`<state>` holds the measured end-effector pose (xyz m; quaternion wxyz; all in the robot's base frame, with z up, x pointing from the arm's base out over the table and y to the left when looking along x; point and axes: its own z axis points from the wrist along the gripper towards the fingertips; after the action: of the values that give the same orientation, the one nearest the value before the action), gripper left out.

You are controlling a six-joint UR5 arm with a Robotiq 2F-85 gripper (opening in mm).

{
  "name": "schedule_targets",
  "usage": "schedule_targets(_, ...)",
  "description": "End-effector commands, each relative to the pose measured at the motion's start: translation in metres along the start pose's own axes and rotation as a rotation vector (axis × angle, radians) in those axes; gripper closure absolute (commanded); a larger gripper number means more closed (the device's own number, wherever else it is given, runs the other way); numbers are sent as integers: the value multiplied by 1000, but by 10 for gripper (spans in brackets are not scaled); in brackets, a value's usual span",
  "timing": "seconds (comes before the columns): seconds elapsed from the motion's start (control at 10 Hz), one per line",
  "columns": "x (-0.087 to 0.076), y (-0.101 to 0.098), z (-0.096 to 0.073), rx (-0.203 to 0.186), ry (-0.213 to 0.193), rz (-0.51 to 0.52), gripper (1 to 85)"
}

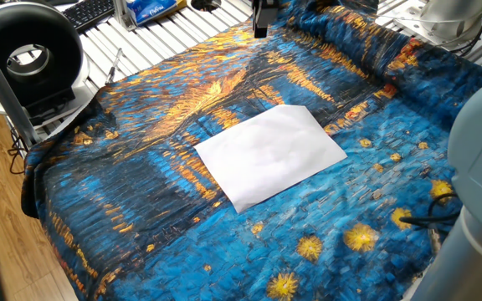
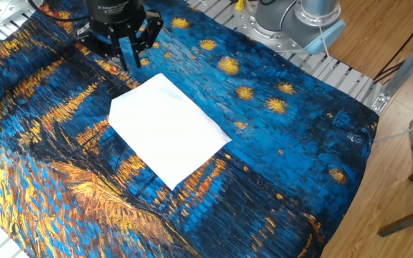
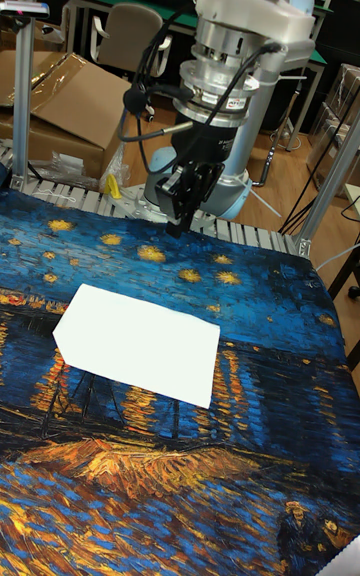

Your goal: Flip over and spread out the paper that is laid flat on the table

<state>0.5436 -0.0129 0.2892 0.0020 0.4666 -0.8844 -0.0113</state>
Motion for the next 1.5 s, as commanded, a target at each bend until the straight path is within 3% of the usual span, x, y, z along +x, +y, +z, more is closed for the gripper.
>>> schedule_targets(0.0,-2,-3,-2,9,-11,43,650)
schedule_targets(0.1,1,-6,-2,19,-10,125,720)
schedule_targets(0.2,2,-6,-2,14,-38,267,847)
schedule_targets(0.4,19,-27,-8,85,-63,511,847)
schedule_targets(0.5,29,-29,-12,93,-67,585,847)
schedule_targets(0.7,43,-32,-21,94,-122,680,847)
schedule_targets(0.9,64,-34,-28,82,-132,753,847)
schedule_targets(1.1,80,-31,-18,79,-117,826,847)
schedule_targets(1.2,80,-27,-7,59,-131,832,847)
schedule_targets(1.4,79,-27,-7,60,-138,838,847)
